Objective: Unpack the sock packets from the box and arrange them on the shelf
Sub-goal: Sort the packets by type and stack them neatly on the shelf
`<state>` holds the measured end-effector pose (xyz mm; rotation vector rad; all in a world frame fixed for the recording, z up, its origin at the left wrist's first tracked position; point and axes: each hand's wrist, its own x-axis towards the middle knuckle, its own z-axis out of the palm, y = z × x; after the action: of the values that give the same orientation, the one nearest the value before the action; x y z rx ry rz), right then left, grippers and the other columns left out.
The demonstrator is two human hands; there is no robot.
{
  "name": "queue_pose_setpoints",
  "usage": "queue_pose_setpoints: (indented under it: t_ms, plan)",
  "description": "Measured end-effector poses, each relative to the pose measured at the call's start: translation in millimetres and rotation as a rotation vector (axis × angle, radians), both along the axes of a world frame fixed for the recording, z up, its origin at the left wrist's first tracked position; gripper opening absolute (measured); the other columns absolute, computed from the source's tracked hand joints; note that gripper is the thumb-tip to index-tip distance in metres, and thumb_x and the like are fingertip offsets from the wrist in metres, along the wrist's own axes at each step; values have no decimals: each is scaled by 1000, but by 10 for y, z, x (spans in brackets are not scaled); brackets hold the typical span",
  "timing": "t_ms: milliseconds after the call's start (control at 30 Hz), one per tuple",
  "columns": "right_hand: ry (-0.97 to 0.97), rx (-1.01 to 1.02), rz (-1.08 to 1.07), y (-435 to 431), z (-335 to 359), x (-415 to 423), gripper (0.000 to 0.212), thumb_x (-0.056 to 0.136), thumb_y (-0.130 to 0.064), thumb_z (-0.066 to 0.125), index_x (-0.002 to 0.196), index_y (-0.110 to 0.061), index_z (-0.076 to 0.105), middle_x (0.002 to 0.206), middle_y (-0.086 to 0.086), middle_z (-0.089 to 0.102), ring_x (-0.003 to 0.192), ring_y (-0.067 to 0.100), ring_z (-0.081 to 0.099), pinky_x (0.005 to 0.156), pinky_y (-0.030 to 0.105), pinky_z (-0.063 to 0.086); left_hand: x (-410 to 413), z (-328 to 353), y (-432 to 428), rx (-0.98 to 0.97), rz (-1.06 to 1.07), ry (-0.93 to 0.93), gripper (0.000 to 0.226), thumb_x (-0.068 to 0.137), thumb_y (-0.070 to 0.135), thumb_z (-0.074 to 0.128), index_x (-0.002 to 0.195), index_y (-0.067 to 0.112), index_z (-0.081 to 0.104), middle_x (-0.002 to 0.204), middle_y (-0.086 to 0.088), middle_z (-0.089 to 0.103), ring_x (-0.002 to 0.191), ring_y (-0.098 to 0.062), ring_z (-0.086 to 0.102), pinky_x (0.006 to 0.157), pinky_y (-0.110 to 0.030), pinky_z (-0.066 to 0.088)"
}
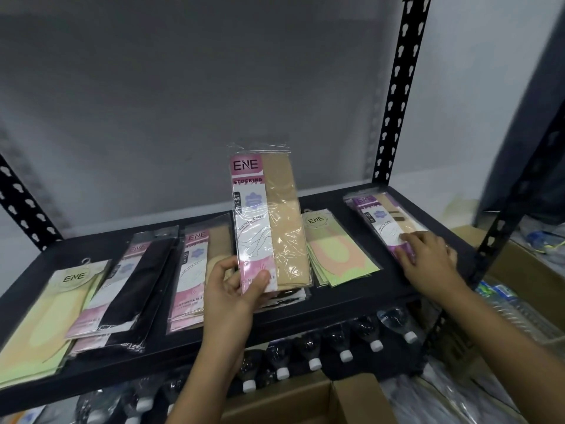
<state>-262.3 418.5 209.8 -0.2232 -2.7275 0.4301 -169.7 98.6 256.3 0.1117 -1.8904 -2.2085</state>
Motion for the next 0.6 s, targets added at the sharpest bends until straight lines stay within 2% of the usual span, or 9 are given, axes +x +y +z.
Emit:
queue_pose_setpoints:
  t_ms: [100, 233, 433, 600]
  plan:
    - [-3, 1, 3, -16, 6, -2, 39, 94, -33, 48, 129, -18, 53, 133, 7, 49, 126, 28, 37, 107, 48, 22, 6, -27, 2, 13, 2, -12, 33, 85, -1, 68, 107, 18, 53, 89, 9, 77, 86, -15, 75, 75, -37, 60]
    - [-4, 7, 9, -14, 12, 16, 39, 95, -33, 47, 131, -18, 52, 133, 7, 48, 126, 28, 37, 107, 48, 23, 16, -42, 8, 8, 3, -9, 33, 85, -2, 68, 110, 13, 53, 99, -1, 77, 92, -21, 74, 84, -47, 58]
    - [11, -15, 17, -27, 45, 42, 41, 95, -32, 46, 133, -16, 49, 135, 7, 46, 128, 27, 36, 108, 49, 21, 14, -56, 67, 3, -6, -12, 36, 84, 0, 69, 114, 13, 53, 99, -1, 77, 92, -19, 74, 85, -46, 58]
    - [113, -68, 33, -54, 106, 62, 39, 94, -31, 49, 129, -14, 52, 132, 8, 50, 126, 27, 38, 108, 50, 24, 8, -54, 104, 3, -16, -9, 35, 84, -1, 68, 114, 12, 53, 102, -4, 76, 94, -21, 74, 85, -44, 58]
